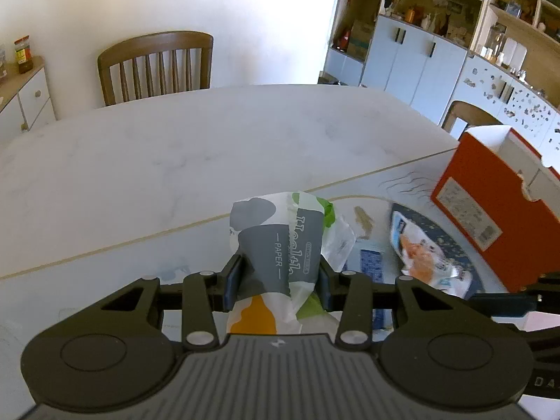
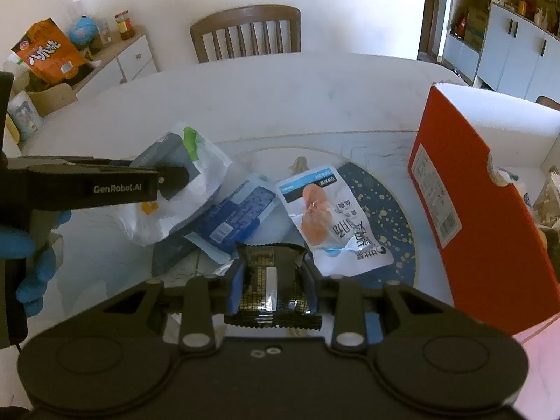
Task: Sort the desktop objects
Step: 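Close right tool on dark snack bar while left tool grasps white-green tissue pack, then lift and carry snack bar in right tool to shoebox while left carries tissue pack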
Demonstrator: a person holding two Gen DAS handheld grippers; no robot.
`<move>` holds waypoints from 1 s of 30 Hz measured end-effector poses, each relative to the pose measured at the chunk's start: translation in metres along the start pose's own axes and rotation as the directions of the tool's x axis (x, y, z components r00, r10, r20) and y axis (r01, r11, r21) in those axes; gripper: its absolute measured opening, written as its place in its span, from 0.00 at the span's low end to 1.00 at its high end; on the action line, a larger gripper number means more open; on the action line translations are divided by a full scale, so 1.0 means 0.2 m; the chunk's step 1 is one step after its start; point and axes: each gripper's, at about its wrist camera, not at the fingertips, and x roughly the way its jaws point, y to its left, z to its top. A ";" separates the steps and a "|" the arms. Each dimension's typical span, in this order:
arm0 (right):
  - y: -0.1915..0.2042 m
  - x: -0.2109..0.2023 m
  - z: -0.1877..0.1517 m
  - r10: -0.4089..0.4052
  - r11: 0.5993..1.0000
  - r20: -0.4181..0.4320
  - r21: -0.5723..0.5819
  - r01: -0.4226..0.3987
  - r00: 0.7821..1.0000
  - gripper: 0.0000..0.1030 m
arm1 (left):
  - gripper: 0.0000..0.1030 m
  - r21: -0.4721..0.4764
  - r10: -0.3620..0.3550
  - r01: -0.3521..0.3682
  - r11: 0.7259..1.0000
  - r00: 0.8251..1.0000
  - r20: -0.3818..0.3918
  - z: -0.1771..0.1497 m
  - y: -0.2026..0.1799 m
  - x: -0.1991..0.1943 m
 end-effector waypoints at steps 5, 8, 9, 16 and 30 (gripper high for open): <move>0.00 -0.06 0.00 0.012 1.000 0.023 0.004 -0.012 1.000 0.33 | 0.40 -0.011 -0.002 0.002 1.000 1.000 0.006 0.02 -0.03 -0.08; -0.01 -0.11 0.00 0.020 1.000 0.041 0.006 -0.020 0.999 0.33 | 0.40 -0.017 -0.009 0.009 1.000 1.000 0.014 0.02 -0.06 -0.14; -0.01 -0.13 0.00 0.023 1.000 0.047 0.008 -0.024 0.999 0.33 | 0.40 -0.018 -0.010 0.010 1.000 1.000 0.016 0.03 -0.07 -0.16; -0.04 -0.23 0.01 0.037 0.999 0.081 0.021 -0.039 0.996 0.33 | 0.40 -0.020 -0.020 0.020 1.000 1.000 0.022 0.04 -0.15 -0.26; -0.18 -0.45 0.00 0.051 0.997 0.132 0.046 -0.057 0.990 0.33 | 0.40 -0.002 -0.033 0.033 0.999 0.999 0.021 0.06 -0.34 -0.41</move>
